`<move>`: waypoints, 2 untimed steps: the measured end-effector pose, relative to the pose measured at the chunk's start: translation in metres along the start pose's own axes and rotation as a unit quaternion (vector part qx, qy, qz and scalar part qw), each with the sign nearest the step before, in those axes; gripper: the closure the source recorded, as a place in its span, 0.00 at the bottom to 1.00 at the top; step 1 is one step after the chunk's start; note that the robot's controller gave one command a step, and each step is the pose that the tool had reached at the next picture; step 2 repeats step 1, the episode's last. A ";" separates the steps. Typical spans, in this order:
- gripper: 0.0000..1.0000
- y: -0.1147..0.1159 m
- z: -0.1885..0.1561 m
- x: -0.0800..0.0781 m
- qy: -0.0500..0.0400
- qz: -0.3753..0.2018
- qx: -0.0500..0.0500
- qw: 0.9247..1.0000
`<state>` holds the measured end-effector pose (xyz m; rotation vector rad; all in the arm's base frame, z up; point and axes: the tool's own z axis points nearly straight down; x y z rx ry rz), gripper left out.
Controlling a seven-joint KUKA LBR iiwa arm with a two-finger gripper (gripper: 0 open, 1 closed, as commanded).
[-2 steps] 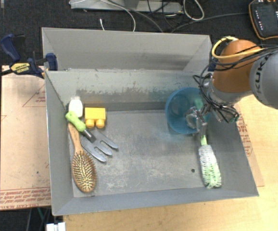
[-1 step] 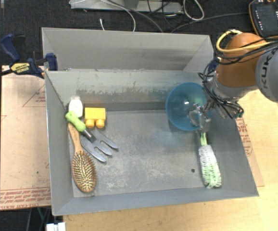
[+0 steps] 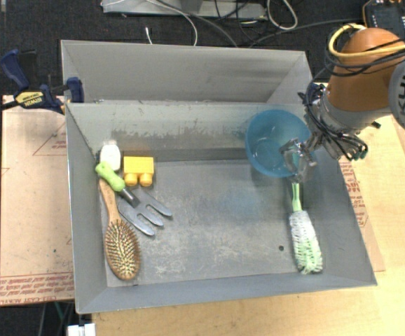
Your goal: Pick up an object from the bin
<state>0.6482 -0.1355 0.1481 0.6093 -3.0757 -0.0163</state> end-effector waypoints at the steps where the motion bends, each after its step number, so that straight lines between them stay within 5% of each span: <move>1: 1.00 -0.001 -0.025 -0.002 -0.004 0.000 0.003 1.000; 2: 1.00 -0.001 -0.025 -0.002 -0.004 0.000 0.003 1.000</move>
Offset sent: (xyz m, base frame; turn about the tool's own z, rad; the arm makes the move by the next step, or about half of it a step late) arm 0.0019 0.0000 0.0229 0.0004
